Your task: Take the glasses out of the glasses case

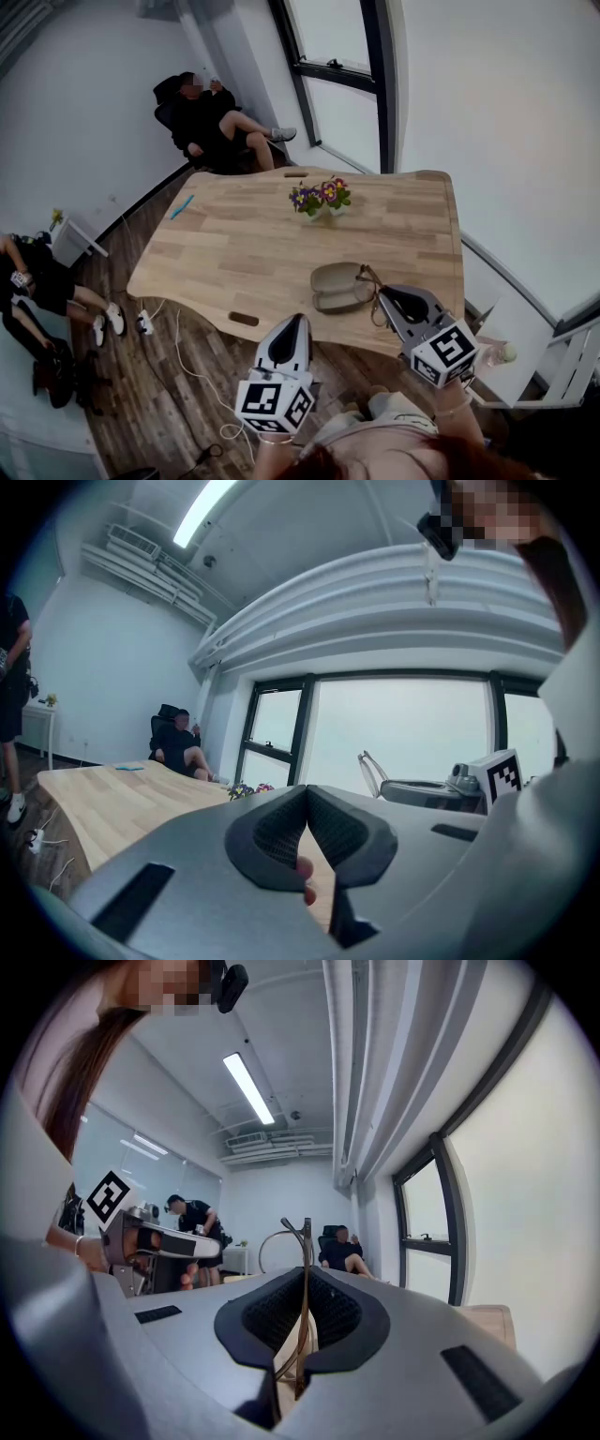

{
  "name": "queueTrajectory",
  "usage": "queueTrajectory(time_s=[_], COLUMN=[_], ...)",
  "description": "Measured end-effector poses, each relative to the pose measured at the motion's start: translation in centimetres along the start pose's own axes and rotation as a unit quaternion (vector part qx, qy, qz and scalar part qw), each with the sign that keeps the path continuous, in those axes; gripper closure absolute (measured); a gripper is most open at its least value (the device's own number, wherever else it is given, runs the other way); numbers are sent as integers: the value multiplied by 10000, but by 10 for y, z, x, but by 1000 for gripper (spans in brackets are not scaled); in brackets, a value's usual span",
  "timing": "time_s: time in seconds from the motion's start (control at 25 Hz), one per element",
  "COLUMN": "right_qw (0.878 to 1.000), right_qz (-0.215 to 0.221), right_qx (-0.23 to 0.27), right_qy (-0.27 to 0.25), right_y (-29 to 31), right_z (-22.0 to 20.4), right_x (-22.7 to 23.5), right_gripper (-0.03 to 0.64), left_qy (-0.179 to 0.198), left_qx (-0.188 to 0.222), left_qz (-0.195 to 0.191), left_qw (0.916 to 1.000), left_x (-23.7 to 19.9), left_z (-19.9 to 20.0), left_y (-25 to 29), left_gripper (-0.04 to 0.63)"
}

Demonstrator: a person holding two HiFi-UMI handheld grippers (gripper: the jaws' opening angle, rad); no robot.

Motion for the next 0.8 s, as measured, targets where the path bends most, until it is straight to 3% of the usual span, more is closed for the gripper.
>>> queueTrajectory(time_s=[0.8], right_qw=[9994], right_qz=[-324], right_qx=[-18], right_qy=[-74], right_y=[0], right_z=[4], right_x=[-22], right_gripper=[604], left_qy=[-31], left_qx=[60], left_qz=[-284], left_qw=[9996], left_x=[-23], left_z=[0], left_y=[-8], left_gripper=[594])
Point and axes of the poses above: the fingertips, and each gripper's own axes: y forward along the fingers, x to its right, z out of its top, the point moved 10 cm from there along -y, backward along the fingers, and after that the axes turned 7 degrees about -x, right-handed, at the moved point
